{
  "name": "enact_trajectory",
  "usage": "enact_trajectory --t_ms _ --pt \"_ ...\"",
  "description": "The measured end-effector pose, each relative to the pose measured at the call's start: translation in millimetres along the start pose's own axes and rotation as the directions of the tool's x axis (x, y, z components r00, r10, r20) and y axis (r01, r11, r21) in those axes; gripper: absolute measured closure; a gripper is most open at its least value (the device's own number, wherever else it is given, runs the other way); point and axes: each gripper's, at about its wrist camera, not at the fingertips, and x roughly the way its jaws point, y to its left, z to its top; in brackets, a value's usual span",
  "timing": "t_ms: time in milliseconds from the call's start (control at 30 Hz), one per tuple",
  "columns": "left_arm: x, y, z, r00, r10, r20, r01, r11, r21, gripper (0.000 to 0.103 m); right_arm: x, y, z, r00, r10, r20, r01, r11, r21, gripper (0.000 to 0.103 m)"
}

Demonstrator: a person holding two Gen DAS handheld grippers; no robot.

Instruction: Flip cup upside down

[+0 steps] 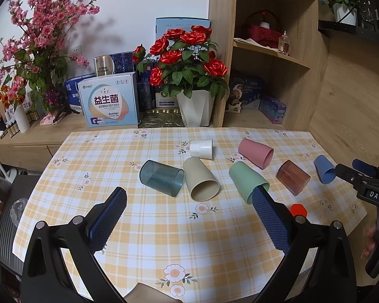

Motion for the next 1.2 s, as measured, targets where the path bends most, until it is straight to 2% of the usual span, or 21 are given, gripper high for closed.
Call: enact_trajectory --t_ms 900,1200 --pt "0.9 3.4 -1.6 1.000 -0.001 -0.008 0.001 1.000 -0.015 0.006 3.6 1.6 -2.7 1.000 0.005 -0.013 -0.005 1.000 0.002 0.015" --pt "6.6 5.8 -1.6 0.999 0.022 -0.025 -0.022 1.000 -0.018 0.006 9.3 1.2 -5.7 1.000 0.005 -0.022 -0.005 1.000 -0.011 0.015"
